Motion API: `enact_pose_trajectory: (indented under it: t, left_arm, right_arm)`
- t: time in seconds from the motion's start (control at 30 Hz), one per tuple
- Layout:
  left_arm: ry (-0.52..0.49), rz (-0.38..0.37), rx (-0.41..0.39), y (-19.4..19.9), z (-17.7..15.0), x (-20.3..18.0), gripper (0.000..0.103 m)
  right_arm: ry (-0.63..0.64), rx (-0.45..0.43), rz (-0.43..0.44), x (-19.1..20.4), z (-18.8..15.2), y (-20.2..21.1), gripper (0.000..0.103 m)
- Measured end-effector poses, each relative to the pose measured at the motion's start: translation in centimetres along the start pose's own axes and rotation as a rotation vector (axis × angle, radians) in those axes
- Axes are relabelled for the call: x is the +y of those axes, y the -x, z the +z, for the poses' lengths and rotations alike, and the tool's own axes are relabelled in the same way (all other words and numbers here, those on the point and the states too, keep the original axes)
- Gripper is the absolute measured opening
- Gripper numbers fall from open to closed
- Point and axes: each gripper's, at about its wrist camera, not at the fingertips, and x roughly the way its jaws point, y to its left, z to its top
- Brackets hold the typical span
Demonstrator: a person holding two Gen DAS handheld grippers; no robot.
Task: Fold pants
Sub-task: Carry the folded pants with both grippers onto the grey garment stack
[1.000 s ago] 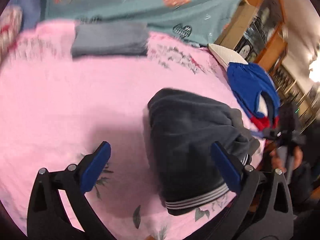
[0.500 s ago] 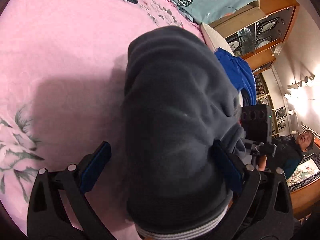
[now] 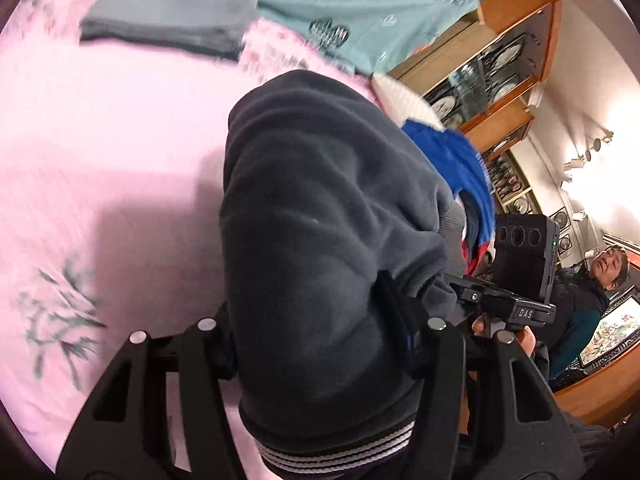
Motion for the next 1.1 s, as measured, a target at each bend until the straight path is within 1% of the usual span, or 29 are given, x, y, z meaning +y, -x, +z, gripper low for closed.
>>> enact_pose_trajectory:
  t: [0.07,0.17,0.23,0.27,0.37,0.5,0.6,0.7,0.77,0.8,0.83,0.87,0.9,0.97,1.0,1.07,1.1]
  left_arm:
    - [-0.004,0.002,-0.044,1.5,0.9,-0.4,0.057]
    - [-0.004,0.011,-0.105,3.7,3.3,-0.1,0.057]
    - [0.006,0.025,-0.135,4.8,5.5,0.7,0.057]
    - [0.011,0.036,-0.153,5.4,7.0,1.2,0.057]
    - [0.025,0.069,-0.204,7.0,11.9,3.1,0.057]
    - [0.059,0.088,-0.252,7.7,20.4,7.0,0.058]
    - [0.073,0.099,-0.268,6.4,25.9,9.9,0.058]
    - [0.1,0.104,-0.255,3.6,30.4,15.0,0.06]
    - [0.128,0.116,-0.222,1.0,32.2,18.8,0.064]
    - [0.152,0.128,-0.187,-0.6,32.6,20.9,0.064]
    - [0.2,0.159,-0.137,-2.5,32.7,23.5,0.067]
    - [0.232,0.146,-0.123,-3.5,32.6,25.2,0.075]
    - [0.248,0.088,-0.155,-3.4,32.3,26.0,0.081]
    - [0.224,0.06,-0.168,-2.9,32.2,26.0,0.082]
    - [0.203,0.071,-0.17,-2.3,32.2,25.6,0.082]
    - [0.193,0.103,-0.182,-0.9,32.6,25.2,0.082]
    - [0.191,0.127,-0.201,0.4,32.8,24.7,0.082]
  right_arm:
    - [0.04,-0.019,-0.001,1.5,1.7,0.4,0.059]
    - [0.093,-0.037,-0.007,3.2,4.5,0.0,0.059]
    - [0.126,-0.049,-0.011,4.3,7.6,-1.0,0.059]
    - [0.134,-0.053,-0.011,4.9,8.9,-1.6,0.059]
    - [0.165,-0.073,-0.004,6.1,14.5,-4.1,0.059]
    - [0.214,-0.093,-0.012,7.2,22.9,-8.3,0.059]
    - [0.226,-0.093,-0.02,6.6,28.7,-12.1,0.06]
    - [0.222,-0.064,-0.034,4.6,33.0,-16.7,0.063]
    - [0.188,-0.018,-0.045,2.3,34.5,-20.3,0.067]
    - [0.159,0.017,-0.081,0.4,34.9,-22.7,0.068]
    - [0.146,0.041,-0.136,-1.1,34.9,-24.6,0.069]
    - [0.142,0.044,-0.158,-2.2,34.6,-25.8,0.074]
    - [0.138,0.027,-0.136,-2.6,34.4,-25.9,0.078]
    - [0.134,-0.005,-0.091,-2.6,34.3,-25.0,0.078]
    - [0.141,-0.017,-0.084,-2.4,34.3,-24.1,0.078]
    - [0.145,-0.04,-0.091,-2.2,34.8,-22.3,0.078]
    - [0.147,-0.075,-0.101,-1.9,35.2,-20.6,0.079]
